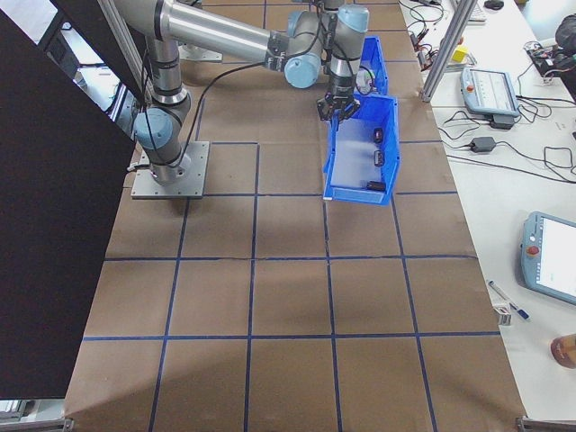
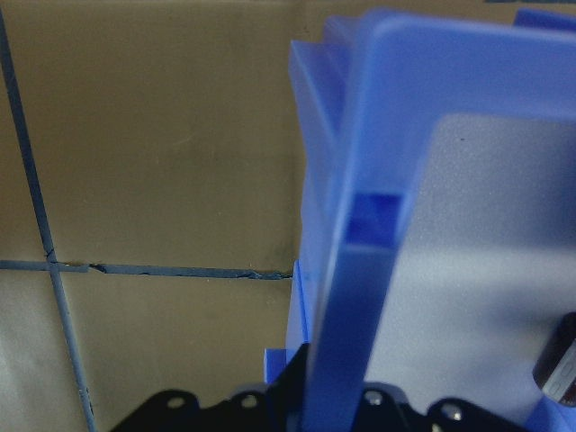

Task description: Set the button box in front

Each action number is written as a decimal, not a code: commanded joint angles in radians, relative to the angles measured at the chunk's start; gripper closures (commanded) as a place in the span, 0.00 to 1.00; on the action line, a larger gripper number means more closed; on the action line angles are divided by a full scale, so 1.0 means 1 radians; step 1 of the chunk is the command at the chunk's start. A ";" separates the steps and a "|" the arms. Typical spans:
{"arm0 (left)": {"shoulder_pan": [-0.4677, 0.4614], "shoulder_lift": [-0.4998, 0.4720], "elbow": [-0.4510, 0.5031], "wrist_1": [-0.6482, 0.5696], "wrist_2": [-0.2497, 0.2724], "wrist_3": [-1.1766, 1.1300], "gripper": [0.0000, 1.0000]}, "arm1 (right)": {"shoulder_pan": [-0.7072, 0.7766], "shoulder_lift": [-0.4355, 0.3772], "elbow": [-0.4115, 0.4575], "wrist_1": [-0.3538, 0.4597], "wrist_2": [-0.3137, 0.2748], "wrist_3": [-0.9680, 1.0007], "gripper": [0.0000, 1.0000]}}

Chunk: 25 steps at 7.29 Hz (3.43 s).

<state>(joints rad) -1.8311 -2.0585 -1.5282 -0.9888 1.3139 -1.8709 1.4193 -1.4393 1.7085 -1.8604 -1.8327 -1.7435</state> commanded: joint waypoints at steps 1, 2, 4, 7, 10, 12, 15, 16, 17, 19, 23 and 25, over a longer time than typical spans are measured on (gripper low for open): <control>0.033 -0.017 -0.004 0.004 -0.048 0.010 1.00 | 0.003 -0.167 0.222 -0.059 -0.048 -0.019 0.99; 0.035 -0.028 0.003 0.004 -0.114 0.010 1.00 | 0.003 -0.203 0.256 -0.060 -0.048 -0.022 0.99; 0.035 -0.038 0.010 0.004 -0.119 0.010 1.00 | 0.003 -0.208 0.260 -0.059 -0.048 -0.025 0.98; 0.036 -0.042 0.005 0.002 -0.117 0.045 0.69 | 0.004 -0.210 0.263 -0.057 -0.048 -0.025 0.98; 0.035 -0.035 0.000 -0.002 -0.113 0.050 0.29 | 0.006 -0.222 0.266 -0.053 -0.048 -0.018 0.98; 0.036 0.030 0.002 -0.025 -0.084 0.035 0.29 | 0.016 -0.275 0.345 -0.051 -0.040 0.016 0.98; 0.042 0.213 0.000 -0.277 0.064 0.297 0.29 | 0.157 -0.325 0.431 -0.042 -0.036 0.221 0.98; 0.085 0.256 0.000 -0.382 0.076 0.552 0.21 | 0.226 -0.322 0.442 -0.037 -0.036 0.307 0.98; 0.149 0.300 -0.004 -0.443 0.105 0.848 0.13 | 0.281 -0.322 0.462 -0.039 -0.036 0.393 0.98; 0.202 0.372 -0.010 -0.507 0.244 1.382 0.02 | 0.393 -0.319 0.508 -0.057 -0.036 0.549 0.97; 0.246 0.435 -0.026 -0.513 0.269 1.883 0.02 | 0.695 -0.201 0.490 -0.138 -0.037 0.803 0.96; 0.257 0.460 -0.047 -0.516 0.252 1.926 0.01 | 0.788 -0.155 0.461 -0.146 -0.042 0.783 0.96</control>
<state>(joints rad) -1.5799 -1.6133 -1.5608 -1.5049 1.5734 0.0288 2.1470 -1.6251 2.1859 -1.9965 -1.8728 -0.9547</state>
